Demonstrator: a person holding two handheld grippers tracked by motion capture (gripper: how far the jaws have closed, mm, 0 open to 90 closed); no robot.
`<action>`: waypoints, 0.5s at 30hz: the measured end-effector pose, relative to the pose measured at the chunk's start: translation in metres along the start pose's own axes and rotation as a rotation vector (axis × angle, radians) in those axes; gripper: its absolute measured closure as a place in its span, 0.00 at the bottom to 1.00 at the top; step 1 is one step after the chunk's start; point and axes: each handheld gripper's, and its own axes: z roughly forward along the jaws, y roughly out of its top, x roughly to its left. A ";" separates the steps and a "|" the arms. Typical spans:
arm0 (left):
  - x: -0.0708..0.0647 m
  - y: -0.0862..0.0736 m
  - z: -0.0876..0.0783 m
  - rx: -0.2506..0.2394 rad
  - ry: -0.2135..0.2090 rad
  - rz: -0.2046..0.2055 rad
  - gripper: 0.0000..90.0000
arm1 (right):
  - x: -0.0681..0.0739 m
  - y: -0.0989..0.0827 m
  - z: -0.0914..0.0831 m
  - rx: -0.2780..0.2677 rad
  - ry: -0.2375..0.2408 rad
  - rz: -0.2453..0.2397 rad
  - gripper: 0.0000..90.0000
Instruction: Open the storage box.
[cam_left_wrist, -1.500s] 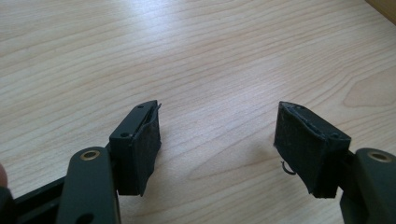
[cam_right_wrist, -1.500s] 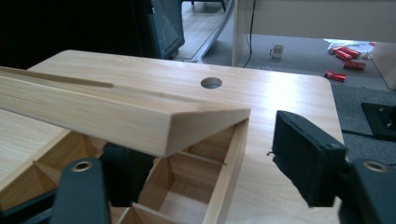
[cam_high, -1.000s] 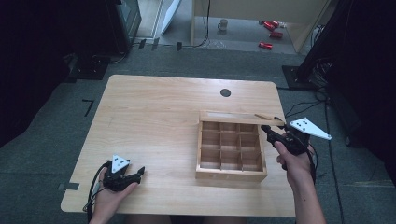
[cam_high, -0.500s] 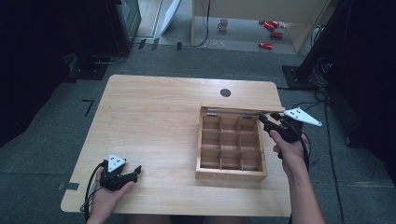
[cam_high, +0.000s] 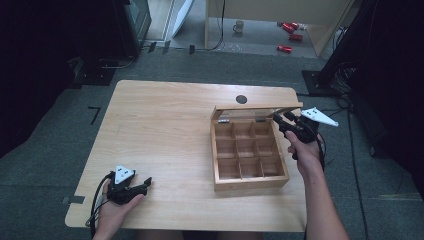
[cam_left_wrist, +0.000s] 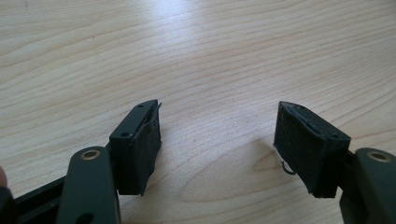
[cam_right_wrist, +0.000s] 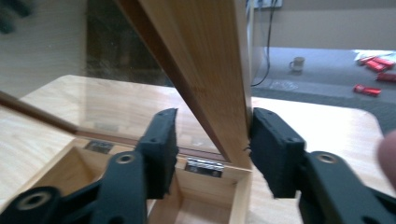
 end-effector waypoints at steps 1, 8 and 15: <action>0.000 0.000 0.000 -0.001 -0.001 -0.001 0.36 | 0.000 0.001 0.000 -0.021 -0.015 -0.003 0.68; 0.001 0.000 0.000 -0.004 -0.007 -0.007 0.36 | 0.001 0.010 0.000 -0.060 -0.017 0.024 0.72; 0.002 0.000 0.000 -0.006 -0.014 -0.014 0.36 | 0.003 0.023 0.003 -0.055 -0.036 -0.001 0.73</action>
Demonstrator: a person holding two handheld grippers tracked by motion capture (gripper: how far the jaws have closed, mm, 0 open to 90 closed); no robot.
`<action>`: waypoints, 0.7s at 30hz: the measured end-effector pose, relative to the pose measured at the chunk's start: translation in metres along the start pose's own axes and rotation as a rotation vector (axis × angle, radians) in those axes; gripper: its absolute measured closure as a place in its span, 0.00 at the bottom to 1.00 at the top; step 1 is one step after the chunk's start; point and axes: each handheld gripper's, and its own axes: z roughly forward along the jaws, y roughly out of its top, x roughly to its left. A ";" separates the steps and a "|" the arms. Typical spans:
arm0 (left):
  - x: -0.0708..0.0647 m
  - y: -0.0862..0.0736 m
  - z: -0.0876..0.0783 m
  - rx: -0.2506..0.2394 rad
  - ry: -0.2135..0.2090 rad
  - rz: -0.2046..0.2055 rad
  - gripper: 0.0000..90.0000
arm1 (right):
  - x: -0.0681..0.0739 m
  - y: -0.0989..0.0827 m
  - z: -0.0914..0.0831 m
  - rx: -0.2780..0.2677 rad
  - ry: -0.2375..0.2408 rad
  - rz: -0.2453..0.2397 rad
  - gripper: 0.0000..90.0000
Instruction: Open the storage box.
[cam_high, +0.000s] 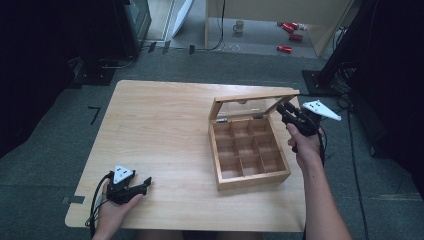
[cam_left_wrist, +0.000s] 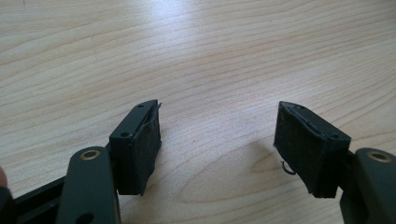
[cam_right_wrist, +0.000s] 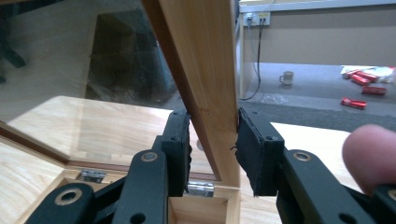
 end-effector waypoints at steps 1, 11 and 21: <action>0.000 0.000 0.000 -0.001 -0.001 -0.001 0.36 | 0.000 0.001 0.001 0.003 -0.004 -0.006 0.73; 0.001 0.000 0.000 -0.002 -0.010 -0.006 0.36 | 0.002 0.017 0.016 0.037 -0.034 -0.012 0.75; 0.000 -0.001 0.000 -0.005 -0.012 0.006 0.36 | 0.002 0.032 0.034 0.085 -0.064 -0.007 0.75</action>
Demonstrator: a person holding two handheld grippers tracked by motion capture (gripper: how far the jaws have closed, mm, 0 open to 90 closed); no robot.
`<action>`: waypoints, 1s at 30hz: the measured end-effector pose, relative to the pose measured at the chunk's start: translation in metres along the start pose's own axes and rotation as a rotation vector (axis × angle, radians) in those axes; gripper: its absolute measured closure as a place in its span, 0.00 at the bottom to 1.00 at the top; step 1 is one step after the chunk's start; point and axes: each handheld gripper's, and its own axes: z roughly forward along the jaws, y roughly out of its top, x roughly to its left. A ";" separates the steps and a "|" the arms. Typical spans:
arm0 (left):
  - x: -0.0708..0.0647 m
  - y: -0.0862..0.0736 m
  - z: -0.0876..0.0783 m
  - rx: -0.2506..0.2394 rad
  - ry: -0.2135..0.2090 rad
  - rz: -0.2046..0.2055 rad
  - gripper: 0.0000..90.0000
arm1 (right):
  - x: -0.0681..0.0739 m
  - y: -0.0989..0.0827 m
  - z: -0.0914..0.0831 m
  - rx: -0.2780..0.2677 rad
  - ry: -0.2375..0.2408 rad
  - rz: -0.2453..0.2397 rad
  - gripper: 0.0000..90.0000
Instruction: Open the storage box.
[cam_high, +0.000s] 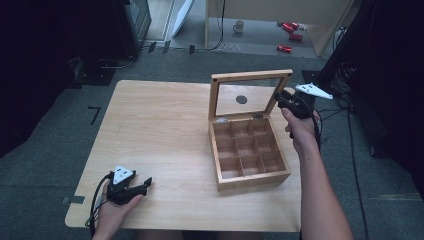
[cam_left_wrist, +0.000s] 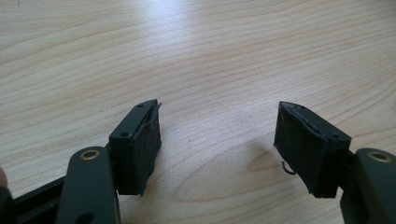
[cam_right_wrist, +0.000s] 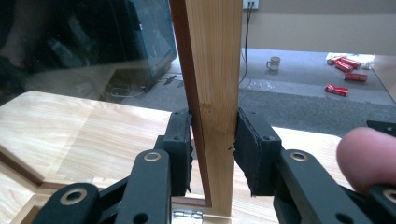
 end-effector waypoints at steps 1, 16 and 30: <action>0.000 0.000 0.000 0.000 0.001 0.001 0.36 | 0.001 0.002 0.003 0.005 -0.008 -0.002 0.75; -0.001 0.000 0.000 -0.002 -0.001 0.007 0.36 | 0.003 0.010 0.020 0.015 -0.047 0.013 0.75; -0.002 -0.001 0.001 -0.003 0.003 0.011 0.36 | 0.002 0.013 0.037 0.002 -0.065 0.078 0.83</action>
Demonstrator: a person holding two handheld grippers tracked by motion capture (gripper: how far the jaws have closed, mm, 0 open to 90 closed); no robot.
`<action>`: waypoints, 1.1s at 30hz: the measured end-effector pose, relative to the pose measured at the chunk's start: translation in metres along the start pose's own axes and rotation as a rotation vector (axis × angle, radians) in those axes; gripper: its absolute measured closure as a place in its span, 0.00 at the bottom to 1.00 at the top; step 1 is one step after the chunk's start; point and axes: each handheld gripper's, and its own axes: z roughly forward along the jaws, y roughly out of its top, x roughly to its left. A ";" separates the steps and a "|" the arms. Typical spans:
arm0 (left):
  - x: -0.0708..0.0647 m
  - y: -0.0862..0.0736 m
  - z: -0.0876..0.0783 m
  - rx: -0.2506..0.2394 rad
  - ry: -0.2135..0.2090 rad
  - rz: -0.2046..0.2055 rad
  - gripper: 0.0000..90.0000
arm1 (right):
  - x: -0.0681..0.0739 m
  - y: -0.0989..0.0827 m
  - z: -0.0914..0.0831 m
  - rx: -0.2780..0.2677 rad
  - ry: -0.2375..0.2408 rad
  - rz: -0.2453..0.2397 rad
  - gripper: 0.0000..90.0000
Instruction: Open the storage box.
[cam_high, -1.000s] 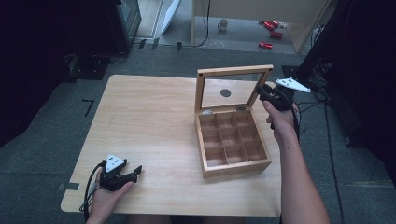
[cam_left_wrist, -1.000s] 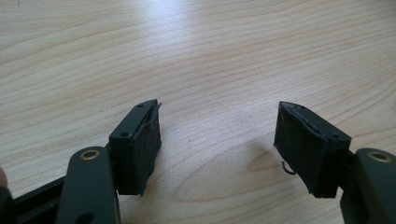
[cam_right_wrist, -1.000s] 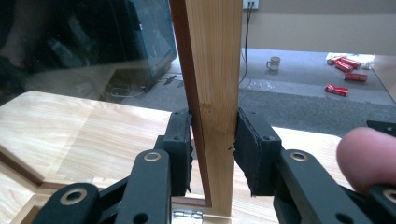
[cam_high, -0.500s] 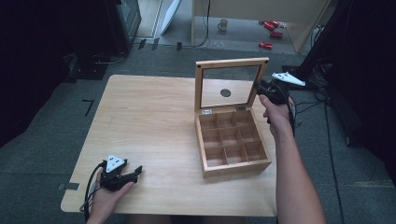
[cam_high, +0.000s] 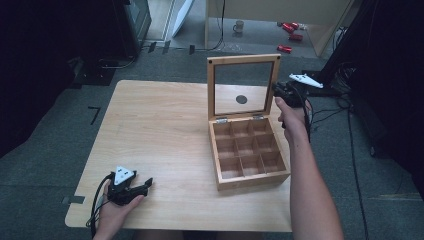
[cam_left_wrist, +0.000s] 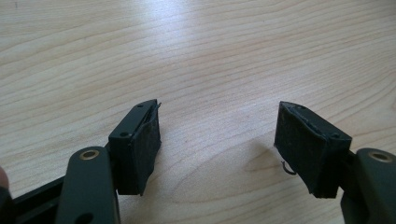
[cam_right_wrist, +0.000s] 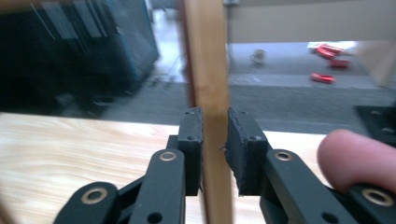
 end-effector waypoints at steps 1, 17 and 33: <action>0.000 0.000 0.000 -0.001 -0.001 -0.002 0.36 | 0.001 0.000 -0.001 -0.021 0.042 -0.020 0.79; 0.000 0.000 0.000 0.000 -0.005 -0.001 0.36 | 0.015 -0.013 -0.015 0.027 0.078 -0.094 0.61; -0.002 0.000 0.000 0.005 0.004 0.014 0.34 | -0.013 -0.069 -0.067 0.119 0.089 -0.083 0.23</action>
